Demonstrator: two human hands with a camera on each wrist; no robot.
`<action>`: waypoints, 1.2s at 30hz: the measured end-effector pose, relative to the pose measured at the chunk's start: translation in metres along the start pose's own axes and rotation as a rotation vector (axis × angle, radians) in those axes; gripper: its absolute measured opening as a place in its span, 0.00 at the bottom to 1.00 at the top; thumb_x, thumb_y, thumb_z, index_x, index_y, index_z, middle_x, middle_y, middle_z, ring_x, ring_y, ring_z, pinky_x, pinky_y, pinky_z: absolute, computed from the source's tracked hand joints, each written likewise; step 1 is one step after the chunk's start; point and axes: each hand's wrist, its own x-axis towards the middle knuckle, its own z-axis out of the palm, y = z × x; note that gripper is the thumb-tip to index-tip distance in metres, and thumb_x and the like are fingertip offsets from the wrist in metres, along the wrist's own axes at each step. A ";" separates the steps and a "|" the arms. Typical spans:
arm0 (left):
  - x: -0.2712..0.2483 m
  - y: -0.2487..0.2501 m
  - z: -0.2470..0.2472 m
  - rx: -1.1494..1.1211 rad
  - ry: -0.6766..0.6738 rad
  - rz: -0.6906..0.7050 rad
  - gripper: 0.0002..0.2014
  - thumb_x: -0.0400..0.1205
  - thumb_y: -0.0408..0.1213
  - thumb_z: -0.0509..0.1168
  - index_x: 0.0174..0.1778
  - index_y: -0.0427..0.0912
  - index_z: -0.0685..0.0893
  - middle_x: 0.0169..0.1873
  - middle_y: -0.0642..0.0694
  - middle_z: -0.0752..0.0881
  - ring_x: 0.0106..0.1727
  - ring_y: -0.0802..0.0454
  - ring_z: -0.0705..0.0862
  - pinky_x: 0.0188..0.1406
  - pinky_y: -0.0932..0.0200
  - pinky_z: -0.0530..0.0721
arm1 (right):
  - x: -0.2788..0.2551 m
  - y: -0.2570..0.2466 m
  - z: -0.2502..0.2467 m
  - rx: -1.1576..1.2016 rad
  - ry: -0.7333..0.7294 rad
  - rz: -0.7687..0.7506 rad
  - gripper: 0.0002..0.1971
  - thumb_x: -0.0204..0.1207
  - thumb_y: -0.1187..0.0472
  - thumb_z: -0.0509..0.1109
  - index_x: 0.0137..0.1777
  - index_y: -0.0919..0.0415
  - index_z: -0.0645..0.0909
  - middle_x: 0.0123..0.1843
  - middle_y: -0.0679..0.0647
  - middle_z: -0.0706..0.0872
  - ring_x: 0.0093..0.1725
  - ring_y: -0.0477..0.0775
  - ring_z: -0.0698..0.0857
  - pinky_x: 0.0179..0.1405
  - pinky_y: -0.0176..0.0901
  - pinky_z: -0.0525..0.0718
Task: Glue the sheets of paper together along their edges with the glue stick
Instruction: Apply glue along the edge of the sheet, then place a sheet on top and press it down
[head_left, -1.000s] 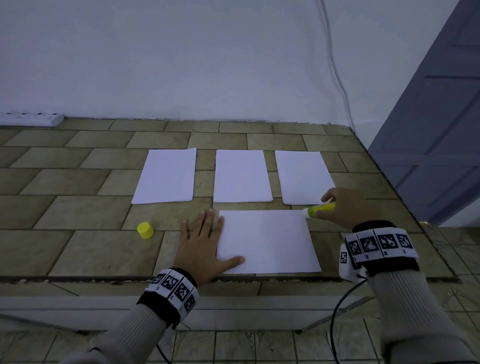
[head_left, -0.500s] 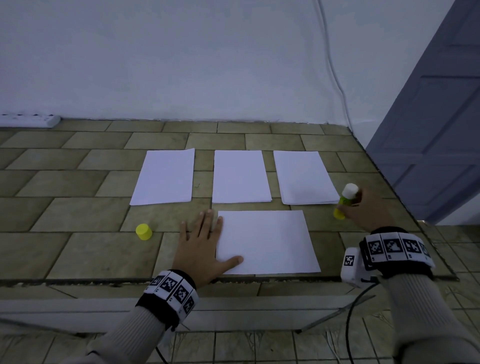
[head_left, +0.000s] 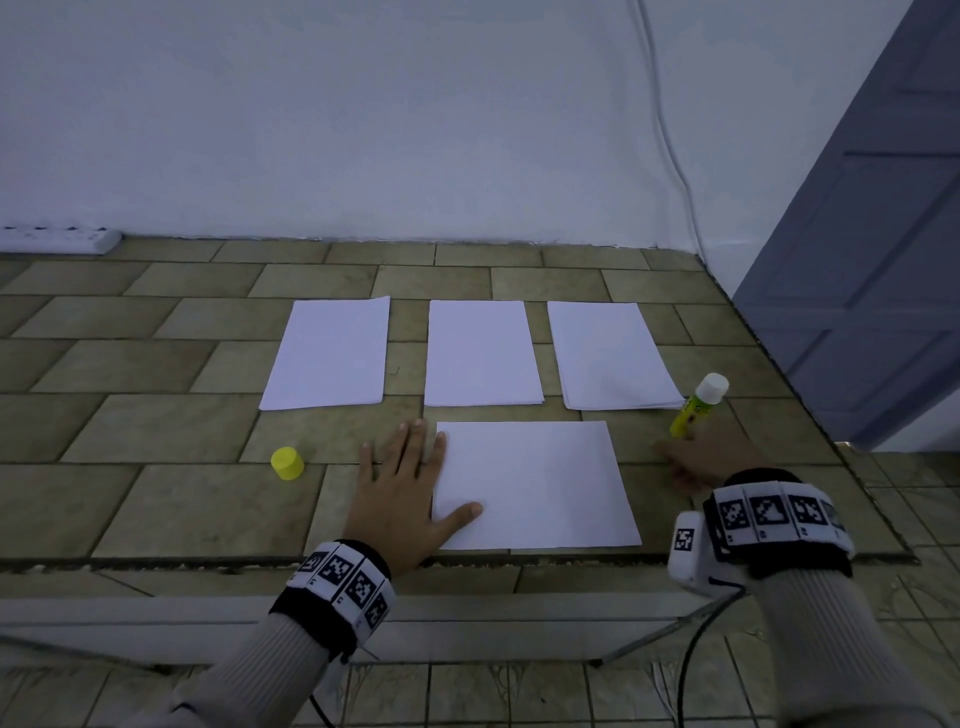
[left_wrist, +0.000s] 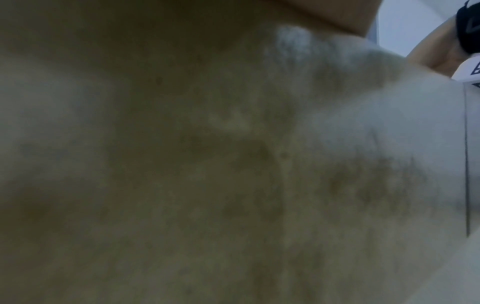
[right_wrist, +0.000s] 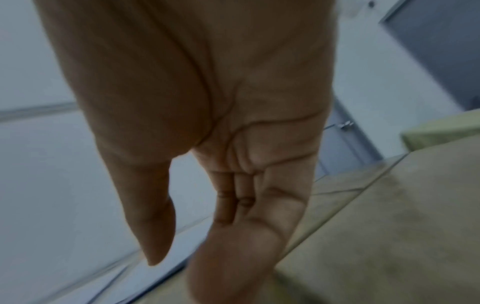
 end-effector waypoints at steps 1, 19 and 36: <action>0.000 0.000 0.000 -0.009 0.009 -0.002 0.56 0.67 0.80 0.19 0.87 0.48 0.42 0.86 0.43 0.40 0.86 0.45 0.38 0.81 0.33 0.37 | -0.002 -0.009 0.004 -0.045 -0.020 -0.057 0.15 0.79 0.58 0.67 0.33 0.64 0.78 0.33 0.58 0.87 0.30 0.52 0.81 0.31 0.40 0.78; 0.000 0.000 0.000 -0.061 -0.028 -0.050 0.57 0.65 0.83 0.26 0.81 0.44 0.26 0.83 0.48 0.32 0.85 0.51 0.35 0.81 0.37 0.33 | 0.081 -0.067 0.042 -0.400 0.061 -0.136 0.32 0.75 0.42 0.70 0.67 0.67 0.70 0.67 0.64 0.76 0.67 0.67 0.76 0.66 0.63 0.77; -0.001 -0.001 -0.004 -0.246 0.022 -0.057 0.57 0.66 0.79 0.17 0.85 0.42 0.37 0.86 0.49 0.44 0.85 0.56 0.38 0.82 0.42 0.31 | 0.025 -0.067 0.019 0.117 0.196 -0.454 0.21 0.78 0.56 0.71 0.68 0.63 0.77 0.66 0.59 0.83 0.65 0.60 0.79 0.56 0.43 0.73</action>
